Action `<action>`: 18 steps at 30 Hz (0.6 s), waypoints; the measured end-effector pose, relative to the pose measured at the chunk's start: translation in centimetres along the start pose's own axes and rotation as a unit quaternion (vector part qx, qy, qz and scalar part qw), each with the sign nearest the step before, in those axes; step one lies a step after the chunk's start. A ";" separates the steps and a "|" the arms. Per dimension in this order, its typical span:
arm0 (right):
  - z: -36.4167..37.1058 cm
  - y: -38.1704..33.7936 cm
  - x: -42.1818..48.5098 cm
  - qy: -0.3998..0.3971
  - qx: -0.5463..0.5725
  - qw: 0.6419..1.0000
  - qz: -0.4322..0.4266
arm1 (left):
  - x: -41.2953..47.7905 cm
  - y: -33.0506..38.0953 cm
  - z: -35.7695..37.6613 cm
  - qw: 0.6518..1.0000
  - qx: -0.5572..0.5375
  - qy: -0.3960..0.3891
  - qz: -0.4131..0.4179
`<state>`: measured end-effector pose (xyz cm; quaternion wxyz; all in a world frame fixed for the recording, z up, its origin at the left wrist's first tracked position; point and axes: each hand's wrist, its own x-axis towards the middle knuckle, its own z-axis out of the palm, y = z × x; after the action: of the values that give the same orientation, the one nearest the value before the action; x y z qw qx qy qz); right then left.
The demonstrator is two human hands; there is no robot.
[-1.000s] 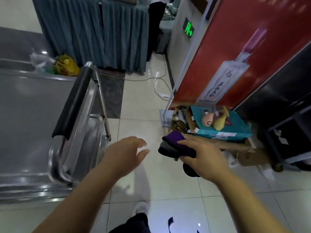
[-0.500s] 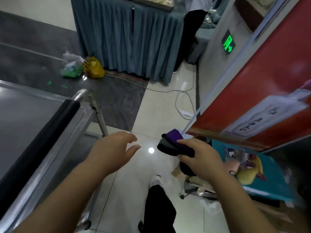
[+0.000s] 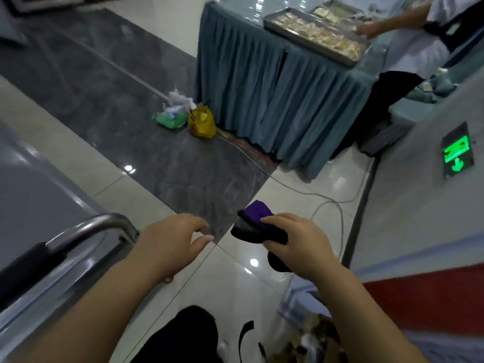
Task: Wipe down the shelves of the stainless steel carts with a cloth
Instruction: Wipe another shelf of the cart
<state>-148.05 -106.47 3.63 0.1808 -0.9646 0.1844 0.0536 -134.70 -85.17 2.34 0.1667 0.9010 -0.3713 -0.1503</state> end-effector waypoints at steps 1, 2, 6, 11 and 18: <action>-0.4 0.3 2.0 -0.006 -0.003 1.000 -0.014 | 1.5 -0.2 -0.1 1.000 -0.003 0.005 -0.012; -0.7 0.6 4.2 -0.009 -0.008 1.000 -0.029 | 3.1 -0.4 -0.2 1.000 -0.004 0.013 -0.022; -2.0 1.3 13.2 -0.027 -0.029 0.996 -0.085 | 10.2 -2.0 -1.5 0.997 -0.013 0.043 -0.061; -4.6 1.1 24.6 -0.044 -0.058 0.988 -0.135 | 20.0 -4.2 -4.5 0.991 -0.026 0.075 -0.108; -6.8 -1.2 37.9 -0.064 -0.079 0.970 -0.219 | 27.4 -9.0 -8.3 0.975 -0.041 0.111 -0.189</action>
<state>-112.29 -120.72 3.89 0.1224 -0.9874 -0.0478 0.0885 -107.25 -97.35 2.07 0.2117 0.9584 -0.1669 -0.0934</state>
